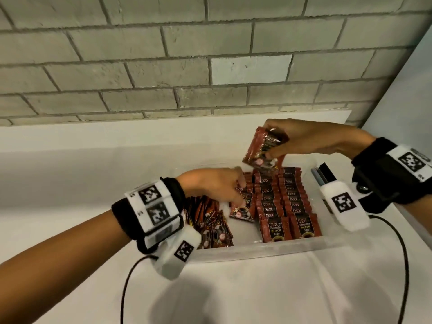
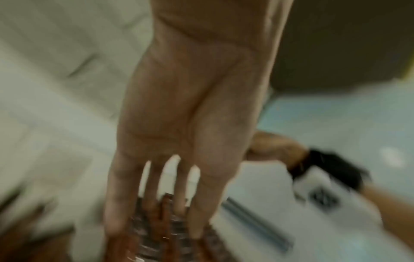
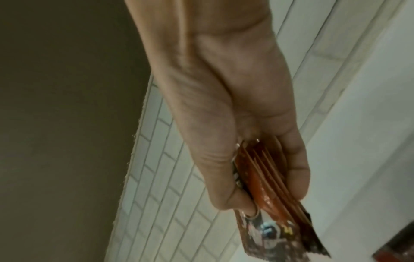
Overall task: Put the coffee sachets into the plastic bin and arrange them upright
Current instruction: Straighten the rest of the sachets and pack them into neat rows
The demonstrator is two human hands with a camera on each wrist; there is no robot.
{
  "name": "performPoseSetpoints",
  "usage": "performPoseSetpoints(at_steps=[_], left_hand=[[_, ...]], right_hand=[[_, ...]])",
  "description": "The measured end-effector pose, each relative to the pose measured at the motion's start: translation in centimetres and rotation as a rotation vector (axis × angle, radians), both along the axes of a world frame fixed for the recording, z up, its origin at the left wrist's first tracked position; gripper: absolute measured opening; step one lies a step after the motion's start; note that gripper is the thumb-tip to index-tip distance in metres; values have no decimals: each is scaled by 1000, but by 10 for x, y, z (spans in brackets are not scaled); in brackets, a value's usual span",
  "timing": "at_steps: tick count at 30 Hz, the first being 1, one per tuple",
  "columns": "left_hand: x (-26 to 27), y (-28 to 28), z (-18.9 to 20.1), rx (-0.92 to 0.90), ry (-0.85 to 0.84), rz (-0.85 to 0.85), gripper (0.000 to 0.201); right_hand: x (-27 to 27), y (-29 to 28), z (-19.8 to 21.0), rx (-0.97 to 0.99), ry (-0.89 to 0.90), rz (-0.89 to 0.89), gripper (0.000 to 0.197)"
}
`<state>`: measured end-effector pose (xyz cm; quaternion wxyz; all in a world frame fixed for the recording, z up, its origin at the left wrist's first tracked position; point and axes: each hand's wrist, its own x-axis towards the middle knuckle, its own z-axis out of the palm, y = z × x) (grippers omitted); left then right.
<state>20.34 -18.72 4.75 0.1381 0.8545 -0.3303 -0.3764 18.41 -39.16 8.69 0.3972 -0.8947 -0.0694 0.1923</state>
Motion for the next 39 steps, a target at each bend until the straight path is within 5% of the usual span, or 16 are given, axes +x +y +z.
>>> performPoseSetpoints(at_steps=[3, 6, 25, 39], left_hand=[[-4, -9, -11, 408, -357, -480, 40], [-8, -22, -28, 641, -379, -637, 54], [-10, -25, -53, 713, -380, -607, 76], [-10, -20, -54, 655, -506, -621, 71]], right_hand=[[-3, -19, -6, 29, -32, -170, 26], [-9, -28, -10, 60, -36, -242, 27], [-16, -34, -18, 16, -5, -196, 36], [-13, -30, -20, -7, 16, -182, 34]])
